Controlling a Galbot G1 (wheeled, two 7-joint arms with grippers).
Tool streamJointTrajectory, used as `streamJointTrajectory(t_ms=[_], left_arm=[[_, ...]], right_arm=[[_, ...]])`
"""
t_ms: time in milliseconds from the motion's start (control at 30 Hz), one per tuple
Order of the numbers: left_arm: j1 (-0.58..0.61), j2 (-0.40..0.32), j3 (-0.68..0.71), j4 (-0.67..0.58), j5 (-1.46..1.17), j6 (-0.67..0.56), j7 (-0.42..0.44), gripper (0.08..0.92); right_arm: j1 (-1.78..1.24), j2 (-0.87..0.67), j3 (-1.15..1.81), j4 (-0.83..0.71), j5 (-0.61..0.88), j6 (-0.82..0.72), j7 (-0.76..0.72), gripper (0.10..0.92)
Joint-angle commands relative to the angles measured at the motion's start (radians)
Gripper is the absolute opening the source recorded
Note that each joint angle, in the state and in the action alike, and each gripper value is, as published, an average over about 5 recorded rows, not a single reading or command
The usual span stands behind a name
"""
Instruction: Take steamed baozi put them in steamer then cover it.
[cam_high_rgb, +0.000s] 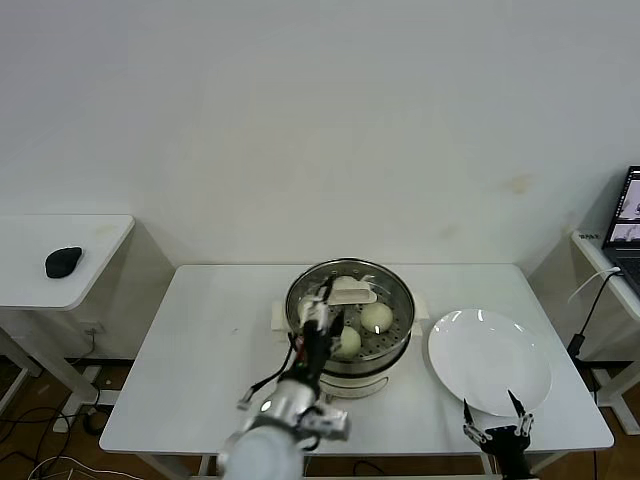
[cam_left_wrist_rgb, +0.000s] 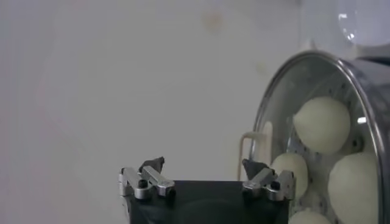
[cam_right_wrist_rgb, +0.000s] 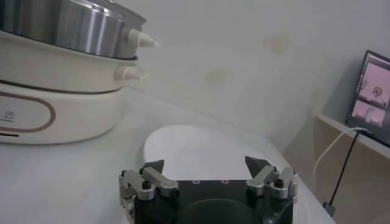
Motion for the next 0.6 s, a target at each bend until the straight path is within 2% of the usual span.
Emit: streamJointTrajectory(t_ms=[33, 133, 233, 400, 600], left_arm=[[0.456, 0.085, -0.498, -0.098, -1.159, -0.451, -0.425, 0.823], [0.552, 0.092, -0.572, -0.071, -1.393, -0.481, -0.433, 0.823], [0.635, 0.094, -0.577, -0.060, -1.530, -0.530, -0.415, 0.823], [0.706, 0.056, -0.562, -0.034, -1.560, -0.625, -0.403, 0.823], [0.727, 0.017, -0.543, 0.021, -1.555, -0.660, -0.393, 0.823]], right_arm=[[-0.034, -0.074, -0.063, 0.009, 0.140, 0.053, 0.004, 0.823], [-0.060, -0.127, -0.101, 0.019, 0.204, 0.073, 0.014, 0.823], [-0.089, -0.169, -0.138, 0.027, 0.264, 0.089, 0.024, 0.823], [-0.142, -0.221, -0.203, 0.040, 0.336, 0.091, 0.022, 0.823], [-0.164, -0.228, -0.211, 0.042, 0.340, 0.087, 0.017, 0.823]])
